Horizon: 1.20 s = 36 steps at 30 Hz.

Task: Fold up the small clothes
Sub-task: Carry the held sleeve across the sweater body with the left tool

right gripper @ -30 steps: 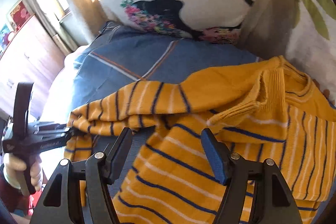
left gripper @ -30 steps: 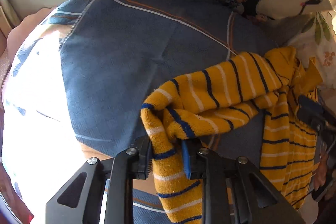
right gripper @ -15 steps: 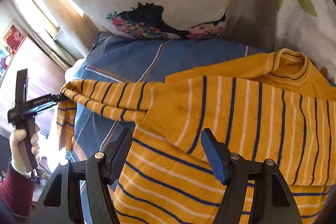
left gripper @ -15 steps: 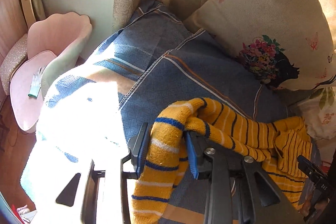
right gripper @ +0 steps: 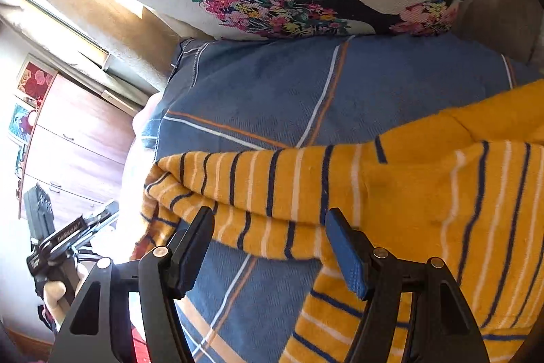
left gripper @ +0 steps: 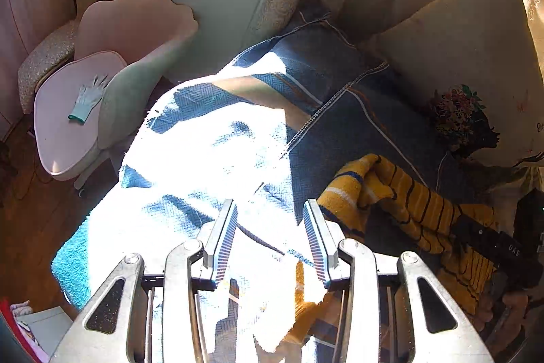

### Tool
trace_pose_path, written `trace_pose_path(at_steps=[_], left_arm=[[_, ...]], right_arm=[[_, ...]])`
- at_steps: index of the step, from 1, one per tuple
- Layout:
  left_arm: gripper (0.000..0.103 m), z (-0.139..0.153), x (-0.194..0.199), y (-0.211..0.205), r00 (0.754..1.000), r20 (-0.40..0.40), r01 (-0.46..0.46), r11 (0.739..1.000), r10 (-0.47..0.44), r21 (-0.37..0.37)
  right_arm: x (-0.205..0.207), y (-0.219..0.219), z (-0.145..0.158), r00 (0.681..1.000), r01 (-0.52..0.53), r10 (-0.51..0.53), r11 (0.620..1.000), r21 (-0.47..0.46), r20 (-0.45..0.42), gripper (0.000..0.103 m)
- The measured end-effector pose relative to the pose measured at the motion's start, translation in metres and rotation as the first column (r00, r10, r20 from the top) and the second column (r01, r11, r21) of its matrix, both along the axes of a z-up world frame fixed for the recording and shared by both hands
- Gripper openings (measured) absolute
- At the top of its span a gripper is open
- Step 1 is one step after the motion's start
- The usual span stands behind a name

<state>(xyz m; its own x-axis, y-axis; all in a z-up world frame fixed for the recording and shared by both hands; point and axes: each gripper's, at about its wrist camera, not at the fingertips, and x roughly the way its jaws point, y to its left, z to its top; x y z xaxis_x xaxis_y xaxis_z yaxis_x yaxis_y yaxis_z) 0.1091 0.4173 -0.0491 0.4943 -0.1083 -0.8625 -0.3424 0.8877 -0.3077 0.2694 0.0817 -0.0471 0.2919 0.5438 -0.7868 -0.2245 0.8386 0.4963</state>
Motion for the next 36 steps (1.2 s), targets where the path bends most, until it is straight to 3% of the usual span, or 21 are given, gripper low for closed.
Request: trace_pose_path(at_steps=[3,7,10,14,15,17,19,22,28,30,32,34,35,36], left_arm=[[0.039,-0.010,-0.013,0.001,1.000,-0.012,0.010,1.000,-0.011,-0.020],[0.050,-0.019,-0.029,0.001,0.999,-0.006,0.038,0.996,-0.039,-0.079],[0.054,-0.024,-0.034,-0.014,0.996,0.004,0.090,0.989,-0.090,-0.118],[0.059,-0.038,-0.029,-0.038,0.988,-0.042,0.145,0.985,-0.149,-0.090],[0.056,-0.042,-0.026,-0.044,0.985,-0.067,0.156,0.986,-0.160,-0.064],[0.007,-0.040,-0.020,-0.051,0.981,-0.083,0.177,0.984,-0.177,0.000],[0.007,-0.030,-0.016,-0.039,0.988,-0.057,0.144,0.989,-0.146,-0.029],[0.007,-0.006,-0.003,-0.006,0.997,-0.011,0.071,0.997,-0.071,0.032],[0.007,0.043,0.018,0.038,0.996,0.088,0.022,0.999,-0.025,0.034],[0.007,0.050,0.020,0.036,0.994,0.104,0.028,0.999,-0.031,0.036],[0.007,0.052,0.024,0.030,0.993,0.107,0.037,0.998,-0.041,0.046],[0.007,0.048,0.027,0.024,0.993,0.103,0.046,0.998,-0.050,0.044],[0.007,0.047,0.028,0.022,0.993,0.102,0.049,0.998,-0.053,0.044],[0.007,0.047,0.027,0.022,0.993,0.102,0.049,0.998,-0.053,0.041]], right_arm=[[0.030,0.016,-0.011,0.999,0.019,-0.020,0.999,-0.029,-0.027,0.073],[0.059,0.046,-0.005,0.996,-0.005,0.028,0.966,-0.258,0.085,0.073],[0.047,0.061,0.016,0.990,-0.064,0.084,0.983,-0.170,0.114,0.073],[0.009,0.075,0.028,0.974,-0.137,0.166,0.974,-0.178,0.157,0.073],[0.002,0.073,0.028,0.975,-0.140,0.166,0.975,-0.170,0.150,0.073],[-0.008,0.062,0.028,0.979,-0.126,0.147,0.981,-0.145,0.145,0.073],[-0.015,0.045,0.030,0.985,-0.084,0.099,0.990,-0.113,0.139,0.073],[-0.021,0.016,0.032,0.991,-0.026,0.037,0.996,-0.085,0.130,0.073],[-0.031,0.006,0.022,0.996,-0.033,0.038,0.998,-0.054,0.085,0.073],[-0.030,0.019,0.015,0.994,-0.049,0.062,0.990,-0.133,0.089,0.073],[-0.030,0.041,0.008,0.983,-0.070,0.121,0.943,-0.324,0.141,0.073],[-0.033,0.067,-0.001,0.953,-0.109,0.235,0.855,-0.508,0.191,0.073],[-0.033,0.078,-0.008,0.939,-0.125,0.286,0.802,-0.584,0.193,0.069],[-0.032,0.087,-0.014,0.926,-0.143,0.329,0.758,-0.636,0.184,0.053]])
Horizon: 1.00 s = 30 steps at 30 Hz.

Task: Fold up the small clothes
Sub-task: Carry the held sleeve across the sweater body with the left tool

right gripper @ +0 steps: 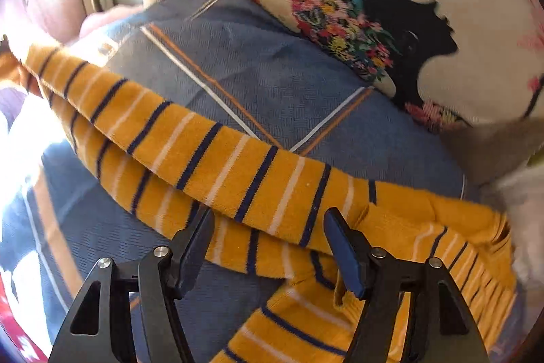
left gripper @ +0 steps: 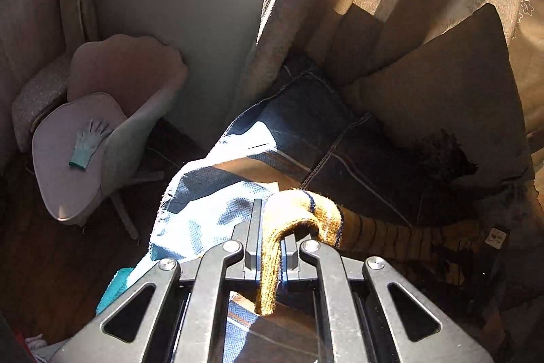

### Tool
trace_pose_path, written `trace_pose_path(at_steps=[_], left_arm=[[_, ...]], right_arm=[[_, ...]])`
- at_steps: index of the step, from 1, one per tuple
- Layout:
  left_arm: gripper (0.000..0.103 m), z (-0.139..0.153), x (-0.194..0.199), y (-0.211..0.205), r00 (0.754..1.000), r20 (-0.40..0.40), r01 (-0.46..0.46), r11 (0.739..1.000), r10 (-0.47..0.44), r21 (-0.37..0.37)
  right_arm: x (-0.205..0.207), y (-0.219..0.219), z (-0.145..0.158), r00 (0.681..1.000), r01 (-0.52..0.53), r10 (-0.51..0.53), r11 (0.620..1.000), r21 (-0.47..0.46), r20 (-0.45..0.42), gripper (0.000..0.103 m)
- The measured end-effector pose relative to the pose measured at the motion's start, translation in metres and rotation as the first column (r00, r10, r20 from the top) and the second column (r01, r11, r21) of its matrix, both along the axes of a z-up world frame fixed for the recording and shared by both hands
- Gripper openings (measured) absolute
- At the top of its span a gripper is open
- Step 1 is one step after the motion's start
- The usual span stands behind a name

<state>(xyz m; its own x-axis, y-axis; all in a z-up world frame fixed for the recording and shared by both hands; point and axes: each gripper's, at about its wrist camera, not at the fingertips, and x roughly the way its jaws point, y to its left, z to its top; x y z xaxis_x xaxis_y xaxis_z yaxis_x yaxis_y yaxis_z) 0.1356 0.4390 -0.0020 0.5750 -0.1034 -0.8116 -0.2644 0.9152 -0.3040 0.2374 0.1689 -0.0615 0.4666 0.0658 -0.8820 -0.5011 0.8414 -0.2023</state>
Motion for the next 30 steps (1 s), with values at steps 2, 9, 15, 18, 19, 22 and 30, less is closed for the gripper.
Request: trace_pose_path(at_steps=[2,9,15,18,19,22,30], left_arm=[[0.007,0.003,-0.003,0.001,1.000,0.005,-0.003,1.000,0.003,-0.012],[0.007,0.001,-0.003,0.010,1.000,0.011,-0.027,0.998,0.028,-0.048],[0.007,-0.005,0.002,0.008,0.999,0.000,-0.033,0.998,0.033,-0.059],[0.007,-0.007,0.002,0.008,1.000,-0.004,-0.030,0.997,0.030,-0.075],[0.007,-0.006,0.001,0.007,1.000,-0.001,-0.027,0.996,0.027,-0.082],[0.007,0.001,-0.002,0.001,1.000,0.013,-0.007,0.995,0.008,-0.101],[0.007,0.035,-0.008,-0.076,0.985,0.037,0.169,0.982,-0.167,-0.080]], right_arm=[[0.004,0.011,-0.007,0.998,-0.058,0.056,0.997,-0.060,-0.027,0.017],[0.065,0.027,0.023,0.999,-0.036,0.038,0.997,-0.072,0.030,0.007],[0.105,0.021,0.032,0.999,-0.037,0.037,0.999,-0.017,0.003,0.033],[0.100,-0.002,0.052,0.999,0.011,-0.014,0.999,0.050,0.052,0.053],[0.094,-0.013,0.057,0.998,0.035,-0.039,0.997,0.072,0.053,0.055],[0.064,-0.047,0.066,0.997,0.083,-0.083,0.981,0.177,-0.003,0.057],[-0.028,-0.146,0.030,0.946,0.320,-0.283,0.887,0.334,-0.156,0.057]])
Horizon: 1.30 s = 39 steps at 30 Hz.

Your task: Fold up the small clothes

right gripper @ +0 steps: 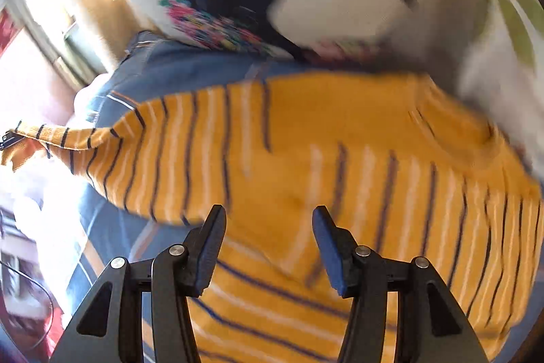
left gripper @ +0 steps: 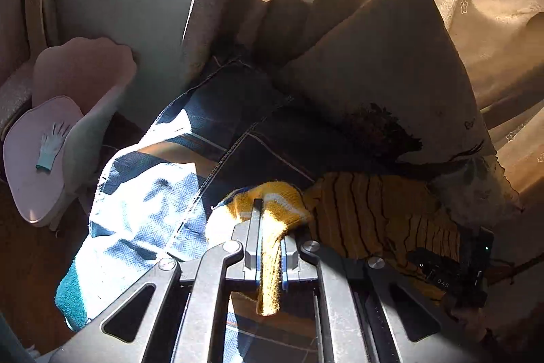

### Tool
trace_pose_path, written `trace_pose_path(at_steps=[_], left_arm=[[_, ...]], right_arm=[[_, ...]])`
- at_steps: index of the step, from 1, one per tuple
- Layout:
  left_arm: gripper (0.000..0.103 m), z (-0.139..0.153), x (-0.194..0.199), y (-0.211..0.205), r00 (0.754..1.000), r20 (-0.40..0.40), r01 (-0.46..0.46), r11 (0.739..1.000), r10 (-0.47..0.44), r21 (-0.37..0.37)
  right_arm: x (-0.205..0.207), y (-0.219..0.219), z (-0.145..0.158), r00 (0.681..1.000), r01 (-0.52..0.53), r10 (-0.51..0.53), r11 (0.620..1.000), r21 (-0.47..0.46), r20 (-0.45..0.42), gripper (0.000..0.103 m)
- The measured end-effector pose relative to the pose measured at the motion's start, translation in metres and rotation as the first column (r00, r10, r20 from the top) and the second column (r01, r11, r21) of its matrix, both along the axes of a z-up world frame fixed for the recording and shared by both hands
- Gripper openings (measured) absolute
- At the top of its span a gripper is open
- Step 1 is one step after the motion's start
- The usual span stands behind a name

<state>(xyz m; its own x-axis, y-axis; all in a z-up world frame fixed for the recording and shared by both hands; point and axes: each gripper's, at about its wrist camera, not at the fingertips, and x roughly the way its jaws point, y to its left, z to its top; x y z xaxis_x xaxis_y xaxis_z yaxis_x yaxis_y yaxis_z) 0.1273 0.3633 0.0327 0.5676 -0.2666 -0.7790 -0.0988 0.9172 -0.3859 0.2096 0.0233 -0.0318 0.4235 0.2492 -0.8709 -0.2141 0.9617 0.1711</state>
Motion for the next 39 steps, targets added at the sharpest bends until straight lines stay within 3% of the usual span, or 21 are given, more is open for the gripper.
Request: trace_pose_path(at_steps=[5,10,16,18,19,21,23,28,35,39], left_arm=[[0.007,0.017,0.001,-0.089,0.986,-0.009,0.167,0.985,-0.167,-0.037],[0.007,0.031,0.003,-0.210,0.947,-0.009,0.319,0.944,-0.321,-0.083],[0.007,0.040,0.002,-0.390,0.868,0.049,0.496,0.858,-0.494,-0.129],[0.014,0.030,0.002,-0.450,0.833,0.073,0.553,0.827,-0.549,-0.101],[0.018,0.021,0.004,-0.474,0.827,0.048,0.562,0.824,-0.560,-0.075],[0.023,-0.003,0.005,-0.506,0.811,-0.032,0.577,0.809,-0.584,-0.115],[0.025,-0.021,-0.002,-0.514,0.796,-0.085,0.579,0.795,-0.600,-0.182],[0.032,-0.035,-0.034,-0.488,0.815,-0.130,0.551,0.825,-0.564,-0.123],[0.040,-0.048,-0.049,-0.384,0.930,-0.204,0.296,0.952,-0.306,-0.075],[0.045,-0.063,-0.038,-0.339,0.962,-0.210,0.147,0.978,-0.177,-0.150]], right_arm=[[-0.044,-0.079,-0.018,0.982,0.188,-0.185,0.977,0.100,-0.041,0.057],[-0.086,-0.162,-0.013,0.947,0.319,-0.322,0.927,0.197,-0.020,0.057],[-0.132,-0.260,-0.011,0.905,0.413,-0.424,0.871,0.268,-0.016,0.057],[-0.144,-0.289,-0.012,0.894,0.436,-0.448,0.856,0.277,-0.022,0.057],[-0.150,-0.302,-0.013,0.890,0.443,-0.455,0.852,0.280,-0.025,0.057],[-0.162,-0.327,-0.014,0.884,0.455,-0.467,0.847,0.276,-0.024,0.058],[-0.172,-0.347,-0.013,0.877,0.467,-0.481,0.840,0.277,-0.019,0.059],[-0.179,-0.377,-0.008,0.878,0.457,-0.479,0.840,0.293,0.004,0.062],[-0.130,-0.351,0.003,0.935,0.310,-0.351,0.877,0.368,0.050,0.066],[-0.102,-0.321,0.001,0.959,0.259,-0.285,0.872,0.415,0.000,0.067]])
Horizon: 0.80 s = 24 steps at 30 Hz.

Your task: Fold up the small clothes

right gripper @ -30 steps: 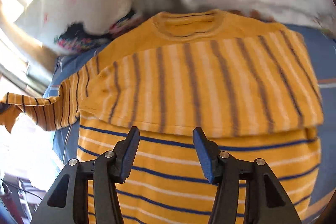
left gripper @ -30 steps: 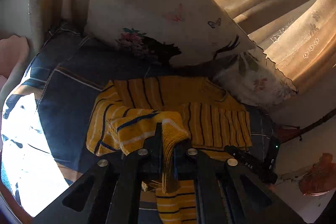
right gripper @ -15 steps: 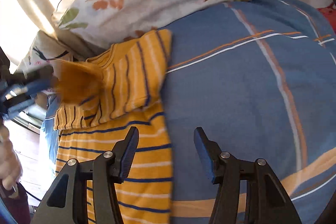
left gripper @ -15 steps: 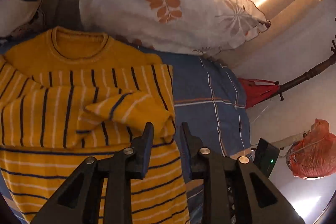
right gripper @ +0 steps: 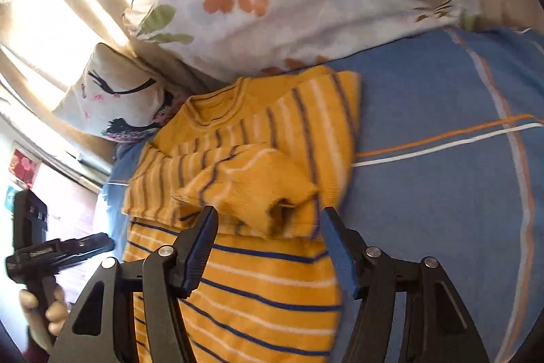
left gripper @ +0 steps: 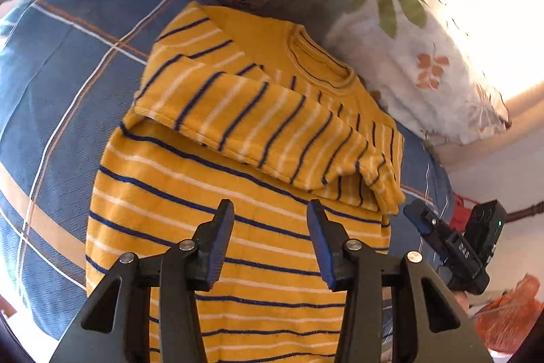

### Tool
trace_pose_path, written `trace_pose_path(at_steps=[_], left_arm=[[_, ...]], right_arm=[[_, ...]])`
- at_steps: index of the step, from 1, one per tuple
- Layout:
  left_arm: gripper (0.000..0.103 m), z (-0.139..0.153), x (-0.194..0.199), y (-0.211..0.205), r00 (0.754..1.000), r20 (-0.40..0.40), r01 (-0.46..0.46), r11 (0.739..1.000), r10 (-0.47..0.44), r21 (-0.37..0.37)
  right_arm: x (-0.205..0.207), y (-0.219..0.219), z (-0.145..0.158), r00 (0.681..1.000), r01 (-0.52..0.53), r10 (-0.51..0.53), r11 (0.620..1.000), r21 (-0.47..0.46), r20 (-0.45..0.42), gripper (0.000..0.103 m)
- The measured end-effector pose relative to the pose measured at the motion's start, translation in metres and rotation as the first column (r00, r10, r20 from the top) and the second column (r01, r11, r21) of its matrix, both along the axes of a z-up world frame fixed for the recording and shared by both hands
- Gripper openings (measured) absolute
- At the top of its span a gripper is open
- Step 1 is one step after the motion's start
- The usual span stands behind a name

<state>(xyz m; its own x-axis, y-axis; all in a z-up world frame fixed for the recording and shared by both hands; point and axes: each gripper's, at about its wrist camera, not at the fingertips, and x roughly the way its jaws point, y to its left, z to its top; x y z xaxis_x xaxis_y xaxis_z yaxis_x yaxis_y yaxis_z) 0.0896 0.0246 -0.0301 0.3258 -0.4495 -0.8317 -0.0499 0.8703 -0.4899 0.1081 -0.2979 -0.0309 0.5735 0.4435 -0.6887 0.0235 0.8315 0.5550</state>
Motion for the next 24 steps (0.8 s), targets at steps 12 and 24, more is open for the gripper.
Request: trace_pose_path(at_steps=[12,24], left_arm=[[0.046,-0.057,0.079,0.048,0.985,-0.120,-0.142,0.973,0.121,-0.184],[0.000,0.004,0.089,0.082,0.994,0.068,-0.069,0.984,0.081,-0.162]], right_arm=[[0.025,0.036,-0.035,0.985,0.154,-0.119,0.934,0.322,-0.125,0.068],[0.048,0.022,0.013,0.972,0.232,-0.235,0.934,0.272,-0.021,0.009]])
